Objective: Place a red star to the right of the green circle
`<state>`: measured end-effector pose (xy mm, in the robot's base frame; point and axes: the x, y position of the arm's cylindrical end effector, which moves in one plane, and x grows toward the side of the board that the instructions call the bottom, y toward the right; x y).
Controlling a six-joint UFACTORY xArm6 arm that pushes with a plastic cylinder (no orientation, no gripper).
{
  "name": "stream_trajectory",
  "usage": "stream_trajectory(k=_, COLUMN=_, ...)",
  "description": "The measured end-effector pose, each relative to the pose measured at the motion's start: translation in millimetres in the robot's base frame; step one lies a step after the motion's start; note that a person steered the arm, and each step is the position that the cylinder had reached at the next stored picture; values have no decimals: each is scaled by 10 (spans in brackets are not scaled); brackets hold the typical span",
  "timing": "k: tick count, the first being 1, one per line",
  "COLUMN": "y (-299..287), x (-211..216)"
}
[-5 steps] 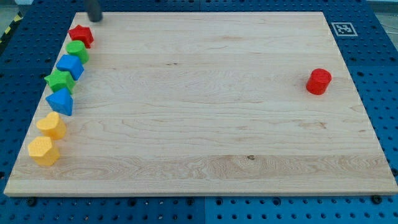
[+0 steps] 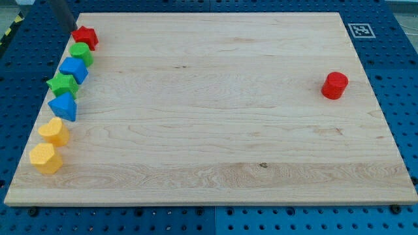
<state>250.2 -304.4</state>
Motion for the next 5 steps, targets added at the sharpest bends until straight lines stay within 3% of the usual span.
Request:
stream_trajectory(k=2, y=122, x=270)
stream_trajectory(k=5, y=911, x=409)
